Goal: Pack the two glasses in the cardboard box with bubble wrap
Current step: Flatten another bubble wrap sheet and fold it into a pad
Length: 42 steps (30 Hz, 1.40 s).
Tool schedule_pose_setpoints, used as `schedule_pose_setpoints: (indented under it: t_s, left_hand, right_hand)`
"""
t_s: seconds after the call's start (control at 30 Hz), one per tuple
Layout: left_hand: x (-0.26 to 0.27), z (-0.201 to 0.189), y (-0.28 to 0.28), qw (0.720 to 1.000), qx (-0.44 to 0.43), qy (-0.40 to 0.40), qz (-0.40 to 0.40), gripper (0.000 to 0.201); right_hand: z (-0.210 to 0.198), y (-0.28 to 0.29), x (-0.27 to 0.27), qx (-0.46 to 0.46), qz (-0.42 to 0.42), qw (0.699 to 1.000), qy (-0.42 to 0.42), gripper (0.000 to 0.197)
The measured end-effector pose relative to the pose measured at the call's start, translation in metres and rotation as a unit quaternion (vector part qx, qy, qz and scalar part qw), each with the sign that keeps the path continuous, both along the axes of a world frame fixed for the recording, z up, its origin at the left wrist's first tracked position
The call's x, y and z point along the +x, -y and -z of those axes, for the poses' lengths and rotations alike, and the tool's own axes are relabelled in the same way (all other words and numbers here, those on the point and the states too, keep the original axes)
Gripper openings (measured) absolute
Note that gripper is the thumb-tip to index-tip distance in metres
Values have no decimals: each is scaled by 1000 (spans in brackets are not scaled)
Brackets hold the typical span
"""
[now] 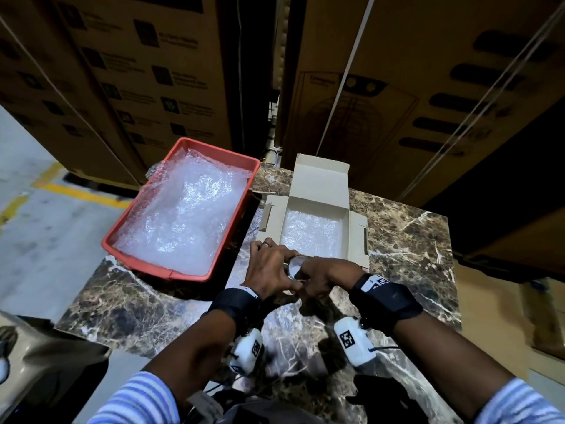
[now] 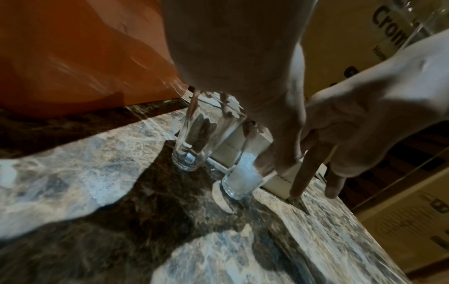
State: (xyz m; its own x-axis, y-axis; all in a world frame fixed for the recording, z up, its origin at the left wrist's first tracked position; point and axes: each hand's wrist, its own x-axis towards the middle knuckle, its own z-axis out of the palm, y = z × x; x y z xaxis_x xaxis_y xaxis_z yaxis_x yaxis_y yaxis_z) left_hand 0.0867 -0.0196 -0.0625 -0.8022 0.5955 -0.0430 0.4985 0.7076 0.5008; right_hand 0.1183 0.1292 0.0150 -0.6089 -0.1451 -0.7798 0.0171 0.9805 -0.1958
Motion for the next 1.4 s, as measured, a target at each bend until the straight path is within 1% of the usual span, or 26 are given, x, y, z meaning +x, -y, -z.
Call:
schedule_pose_setpoints:
  t_s: [0.1, 0.17, 0.2, 0.23, 0.33, 0.4, 0.47, 0.5, 0.6, 0.63, 0.73, 0.83, 0.9, 0.97, 1.03, 1.13, 1.17, 1.23, 1.3, 1.4]
  left_hand:
    - [1, -3, -1, 1000, -12, 2, 1, 68]
    - [2, -7, -1, 1000, -23, 3, 4, 71]
    - [3, -8, -1, 1000, -25, 3, 5, 71]
    - [3, -10, -1, 1000, -25, 2, 8, 73]
    - [2, -12, 1, 1000, -22, 1, 10, 95]
    - [-1, -18, 3, 1000, -1, -9, 5, 98]
    - [-7, -31, 10, 999, 30, -19, -1, 92]
    - [-11, -38, 16, 998, 50, -27, -6, 85]
    - [-25, -58, 36, 992, 113, -52, -36, 52]
    - [-30, -63, 43, 988, 133, -61, -52, 46]
    - [-50, -73, 69, 979, 162, -74, -103, 34]
    - [-70, -77, 97, 972, 164, -82, -148, 26]
    - [-82, -74, 119, 970, 146, -76, -181, 25]
    - [-90, -67, 139, 970, 112, -65, -207, 29]
    - [-97, -59, 155, 967, 86, -74, -227, 33]
    - [-102, -51, 166, 954, 81, -105, -268, 35]
    - [-105, -50, 168, 949, 79, -111, -283, 35]
    - [-108, -48, 169, 945, 58, -92, -307, 39]
    - [-112, -44, 169, 950, 34, -48, -306, 42]
    - [-123, -36, 170, 960, 33, -21, -279, 43]
  right_hand:
    - [-16, -6, -5, -20, 27, 999, -24, 9]
    - [-23, -13, -11, -39, 64, 997, -36, 28]
    - [-26, -16, -12, -44, 77, 995, -39, 34]
    - [-31, -19, -14, -45, 77, 995, -47, 35]
    - [-43, -30, -15, -37, 63, 995, -74, 33]
    - [-48, -36, -18, -49, 81, 991, -90, 37]
    - [-51, -39, -24, -74, 119, 985, -102, 40]
    - [-53, -37, -29, -83, 126, 982, -112, 40]
    - [-57, -26, -46, -99, 122, 976, -153, 37]
    - [-59, -19, -52, -109, 122, 972, -171, 36]
    - [-63, 11, -72, -136, 108, 961, -213, 31]
    - [-62, 46, -92, -170, 96, 950, -243, 27]
    - [-59, 71, -107, -192, 86, 943, -258, 26]
    - [-52, 95, -121, -201, 91, 941, -257, 30]
    - [-44, 118, -132, -210, 93, 938, -258, 33]
    - [-28, 145, -145, -222, 102, 934, -261, 39]
    - [-21, 153, -149, -221, 103, 936, -254, 41]
    - [-6, 164, -155, -207, 97, 945, -233, 49]
    - [8, 171, -159, -186, 83, 954, -217, 56]
    - [23, 176, -163, -170, 73, 963, -197, 65]
